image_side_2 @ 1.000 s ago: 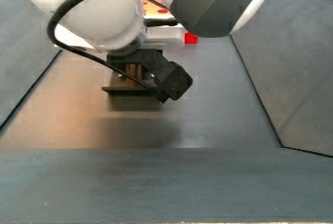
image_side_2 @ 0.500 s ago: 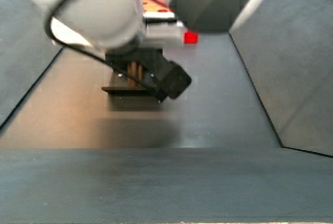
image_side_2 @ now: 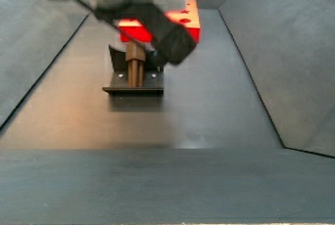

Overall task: Pick up the 3 prong object. Move up. Place the 3 prong object on the fixture. Regrasp the 3 prong object. Move to above the board. Insert the 3 prong object.
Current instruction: Regrasp the 3 prong object.

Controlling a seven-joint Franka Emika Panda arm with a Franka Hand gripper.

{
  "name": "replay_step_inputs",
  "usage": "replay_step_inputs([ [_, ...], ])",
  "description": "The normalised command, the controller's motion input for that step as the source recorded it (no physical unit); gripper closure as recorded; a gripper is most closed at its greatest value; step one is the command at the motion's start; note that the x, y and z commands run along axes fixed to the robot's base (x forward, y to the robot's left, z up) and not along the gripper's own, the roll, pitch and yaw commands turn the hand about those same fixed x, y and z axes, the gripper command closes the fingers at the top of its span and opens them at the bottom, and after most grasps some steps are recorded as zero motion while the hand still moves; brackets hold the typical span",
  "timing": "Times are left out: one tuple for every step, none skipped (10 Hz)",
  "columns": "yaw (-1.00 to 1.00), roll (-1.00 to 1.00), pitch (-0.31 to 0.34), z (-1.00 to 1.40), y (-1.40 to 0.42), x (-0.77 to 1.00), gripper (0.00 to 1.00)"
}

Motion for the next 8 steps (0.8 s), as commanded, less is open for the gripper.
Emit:
replay_step_inputs([
  [-0.02, 0.03, 0.025, 0.49, 0.01, -0.04, 0.00],
  [-0.01, 0.03, 0.029, 0.23, 0.01, -0.03, 0.00],
  [0.04, 1.00, 0.038, 0.65, -0.75, -0.10, 0.00],
  [0.04, 1.00, 0.034, 0.56, -0.69, -0.08, 0.00],
  [0.04, 1.00, 0.028, 0.47, -0.61, -0.10, 0.00],
  [0.04, 1.00, 0.018, 0.22, -0.40, -0.10, 0.00],
  [0.04, 1.00, 0.015, 0.11, -0.30, -0.09, 0.00],
  [0.04, 1.00, 0.015, 0.05, -0.09, -0.04, 0.00],
])
